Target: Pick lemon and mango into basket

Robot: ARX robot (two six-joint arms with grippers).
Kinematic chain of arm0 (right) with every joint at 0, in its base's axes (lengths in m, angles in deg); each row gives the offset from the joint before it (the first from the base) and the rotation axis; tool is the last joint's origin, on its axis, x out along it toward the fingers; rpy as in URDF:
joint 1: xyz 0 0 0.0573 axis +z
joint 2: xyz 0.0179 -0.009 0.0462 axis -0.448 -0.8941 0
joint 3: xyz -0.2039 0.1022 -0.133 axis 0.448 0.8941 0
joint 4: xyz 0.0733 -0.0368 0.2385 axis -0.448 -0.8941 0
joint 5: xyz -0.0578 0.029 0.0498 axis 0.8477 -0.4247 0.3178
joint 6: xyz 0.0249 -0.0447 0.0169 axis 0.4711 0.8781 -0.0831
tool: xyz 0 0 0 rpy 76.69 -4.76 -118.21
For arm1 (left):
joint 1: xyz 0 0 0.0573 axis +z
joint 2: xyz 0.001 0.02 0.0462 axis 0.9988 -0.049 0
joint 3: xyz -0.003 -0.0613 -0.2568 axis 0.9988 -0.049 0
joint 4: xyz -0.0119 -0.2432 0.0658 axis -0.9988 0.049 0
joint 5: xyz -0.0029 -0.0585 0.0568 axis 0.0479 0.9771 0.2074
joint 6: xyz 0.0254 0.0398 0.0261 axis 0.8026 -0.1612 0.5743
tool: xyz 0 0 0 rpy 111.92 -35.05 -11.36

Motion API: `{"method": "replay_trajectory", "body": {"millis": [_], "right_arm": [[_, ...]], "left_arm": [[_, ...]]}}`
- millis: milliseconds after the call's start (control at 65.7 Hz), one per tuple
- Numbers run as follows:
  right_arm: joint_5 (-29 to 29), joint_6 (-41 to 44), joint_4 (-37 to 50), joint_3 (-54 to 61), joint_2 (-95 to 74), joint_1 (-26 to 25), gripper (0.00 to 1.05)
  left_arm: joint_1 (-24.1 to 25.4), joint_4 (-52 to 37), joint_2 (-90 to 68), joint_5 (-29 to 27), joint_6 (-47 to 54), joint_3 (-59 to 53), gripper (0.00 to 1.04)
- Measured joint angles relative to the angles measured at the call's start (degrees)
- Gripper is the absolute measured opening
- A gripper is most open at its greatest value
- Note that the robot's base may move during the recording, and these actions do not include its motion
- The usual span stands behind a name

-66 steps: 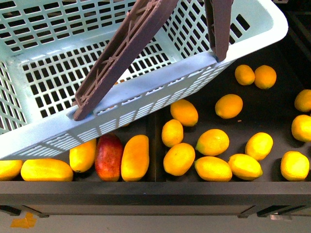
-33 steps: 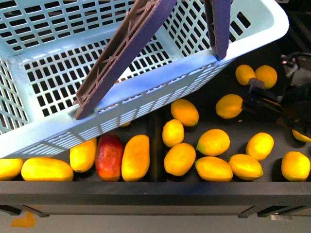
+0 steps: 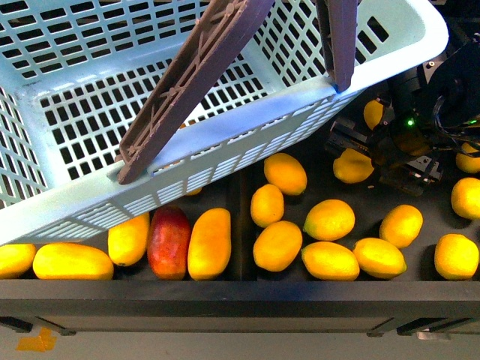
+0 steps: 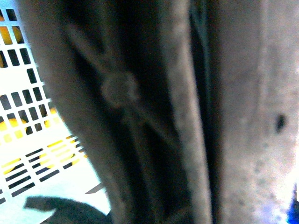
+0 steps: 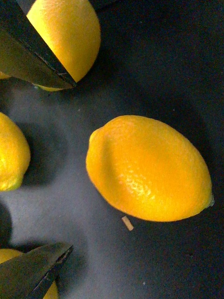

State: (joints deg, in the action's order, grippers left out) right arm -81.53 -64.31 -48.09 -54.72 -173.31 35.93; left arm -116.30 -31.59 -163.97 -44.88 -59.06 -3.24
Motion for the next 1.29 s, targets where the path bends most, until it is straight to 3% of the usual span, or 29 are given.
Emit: {"method": "replay_trajectory", "body": {"millis": [533,716,974,1294], "right_arm": [[4.98,-0.68,-10.05,-17.0,-10.97,-0.42,0.96],[5.38,-1.05,-10.54,-16.83,-11.47,-0.52,0.74],[5.75,1.05,-4.61,-9.22,-7.78,-2.25,0.67],[1.44,15.08,10.82,12.04,12.72,-8.55,0.66]], "left_arm": [[0.0,0.0,0.0,-0.02,0.0,0.0,0.14],[0.0,0.0,0.0,0.02,0.0,0.0,0.14],[0.0,0.0,0.0,0.04,0.0,0.0,0.14],[0.0,0.0,0.0,0.0,0.0,0.0,0.14]]}}
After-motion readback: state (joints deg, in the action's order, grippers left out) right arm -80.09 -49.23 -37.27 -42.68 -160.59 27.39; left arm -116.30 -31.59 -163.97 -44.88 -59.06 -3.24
